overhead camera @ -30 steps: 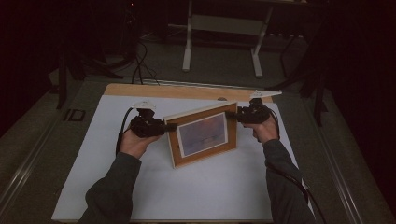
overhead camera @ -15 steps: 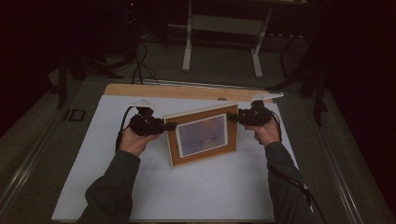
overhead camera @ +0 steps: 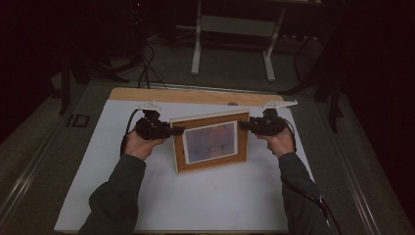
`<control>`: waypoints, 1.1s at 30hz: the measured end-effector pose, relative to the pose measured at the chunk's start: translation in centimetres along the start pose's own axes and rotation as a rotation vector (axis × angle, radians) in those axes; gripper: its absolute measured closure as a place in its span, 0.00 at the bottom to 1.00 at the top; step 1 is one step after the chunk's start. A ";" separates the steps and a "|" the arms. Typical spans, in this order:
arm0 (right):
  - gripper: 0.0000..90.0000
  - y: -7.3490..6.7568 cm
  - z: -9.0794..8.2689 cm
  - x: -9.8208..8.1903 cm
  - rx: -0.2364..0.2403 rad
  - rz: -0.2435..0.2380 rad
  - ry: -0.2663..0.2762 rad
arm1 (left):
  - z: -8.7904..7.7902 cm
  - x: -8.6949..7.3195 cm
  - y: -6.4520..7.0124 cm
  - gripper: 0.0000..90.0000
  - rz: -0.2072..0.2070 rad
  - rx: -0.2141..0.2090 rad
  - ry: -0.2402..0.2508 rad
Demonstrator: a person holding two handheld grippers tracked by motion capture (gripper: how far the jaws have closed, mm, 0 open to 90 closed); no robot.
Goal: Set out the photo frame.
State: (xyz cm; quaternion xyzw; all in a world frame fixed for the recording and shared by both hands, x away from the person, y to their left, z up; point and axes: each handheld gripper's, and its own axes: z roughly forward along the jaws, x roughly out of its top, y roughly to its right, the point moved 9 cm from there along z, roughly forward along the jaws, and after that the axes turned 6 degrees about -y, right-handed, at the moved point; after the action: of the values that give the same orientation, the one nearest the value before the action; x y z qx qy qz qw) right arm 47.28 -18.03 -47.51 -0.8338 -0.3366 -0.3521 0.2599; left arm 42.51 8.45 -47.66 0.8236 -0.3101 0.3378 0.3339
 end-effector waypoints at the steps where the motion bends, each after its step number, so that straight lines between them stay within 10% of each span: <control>1: 0.67 0.0 0.0 0.0 -0.001 0.001 0.000 | 0.0 0.0 0.0 0.75 0.000 0.000 0.000; 33: 0.69 -1.1 -1.0 -1.3 -0.054 0.063 0.017 | 0.6 0.8 -1.4 0.71 -0.012 -0.057 0.001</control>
State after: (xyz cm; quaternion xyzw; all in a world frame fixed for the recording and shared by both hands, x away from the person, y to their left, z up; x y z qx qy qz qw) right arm 45.36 -18.50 -47.63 -0.8476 -0.2983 -0.3598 0.2513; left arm 44.20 8.55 -47.87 0.8152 -0.3146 0.3274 0.3595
